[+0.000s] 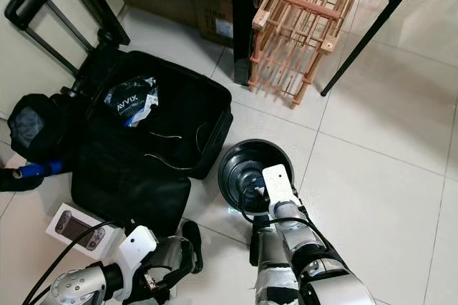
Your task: Picking trash to rubbish bin
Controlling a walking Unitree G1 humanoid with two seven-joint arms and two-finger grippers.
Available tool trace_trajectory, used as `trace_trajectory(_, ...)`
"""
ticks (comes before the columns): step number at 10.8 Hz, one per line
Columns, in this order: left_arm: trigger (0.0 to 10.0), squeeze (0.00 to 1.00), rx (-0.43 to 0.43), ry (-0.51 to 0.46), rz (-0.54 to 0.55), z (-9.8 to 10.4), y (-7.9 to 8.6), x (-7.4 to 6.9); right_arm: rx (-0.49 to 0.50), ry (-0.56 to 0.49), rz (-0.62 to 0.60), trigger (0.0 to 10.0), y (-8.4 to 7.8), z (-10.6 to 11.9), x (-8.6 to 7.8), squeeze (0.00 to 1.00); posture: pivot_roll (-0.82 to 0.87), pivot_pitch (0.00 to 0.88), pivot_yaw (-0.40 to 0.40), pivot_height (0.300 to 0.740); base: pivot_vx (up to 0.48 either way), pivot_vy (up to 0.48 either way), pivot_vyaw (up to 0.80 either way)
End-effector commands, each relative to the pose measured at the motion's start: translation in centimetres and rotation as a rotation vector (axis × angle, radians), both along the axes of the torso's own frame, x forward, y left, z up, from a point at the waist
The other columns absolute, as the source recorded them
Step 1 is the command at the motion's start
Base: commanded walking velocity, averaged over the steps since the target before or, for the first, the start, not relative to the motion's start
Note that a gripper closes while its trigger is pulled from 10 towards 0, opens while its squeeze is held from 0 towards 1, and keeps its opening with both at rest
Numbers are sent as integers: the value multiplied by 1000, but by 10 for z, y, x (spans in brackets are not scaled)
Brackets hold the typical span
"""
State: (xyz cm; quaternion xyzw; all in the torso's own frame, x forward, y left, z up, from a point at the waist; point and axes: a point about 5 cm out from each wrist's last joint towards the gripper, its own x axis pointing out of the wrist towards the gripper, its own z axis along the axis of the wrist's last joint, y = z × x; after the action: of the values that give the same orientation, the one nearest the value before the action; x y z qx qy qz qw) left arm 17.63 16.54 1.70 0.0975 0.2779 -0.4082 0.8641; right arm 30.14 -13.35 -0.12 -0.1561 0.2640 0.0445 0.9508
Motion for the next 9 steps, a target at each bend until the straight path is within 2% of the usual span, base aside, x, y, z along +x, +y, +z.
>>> trace_trajectory(1, 10000, 0, 18, 57, -2, -11, 1, -13, 15, 52, -10, 10000, 0, -13, -13, 1000, 146, 466, 22, 740, 0, 0, 0)
trace_trajectory(4, 10000, 0, 20, 55, -3, -12, 0, -11, 16, 18, -2, 10000, 1, -9, -9, 1000, 142, 450, 19, 740, 0, 0, 0)
trace_trajectory(5, 10000, 0, 16, 48, -1, -12, -1, -8, 18, -13, -3, 10000, 1, -4, -6, 643, 137, 439, 18, 740, 0, 0, 0)
trace_trajectory(6, 10000, 0, 4, 34, 12, -11, -4, -1, 32, -36, -2, 10000, 0, -2, -4, 0, 126, 414, 17, 740, 0, 0, 0)
trace_trajectory(7, 10000, 0, -22, 10, 48, -7, -5, 8, 56, -68, -3, 10000, 0, 1, -3, 0, 118, 385, 17, 740, 0, 0, 0)
trace_trajectory(8, 10000, 0, -26, -3, 55, -5, -5, 11, 67, -86, -11, 10000, -2, 3, -3, 0, 114, 370, 20, 740, 0, 0, 0)
trace_trajectory(9, 10000, 0, -36, -63, 112, 0, -3, 24, 82, -145, 4, 10000, -6, 10, 0, 0, 91, 324, 26, 740, 0, 0, 0)
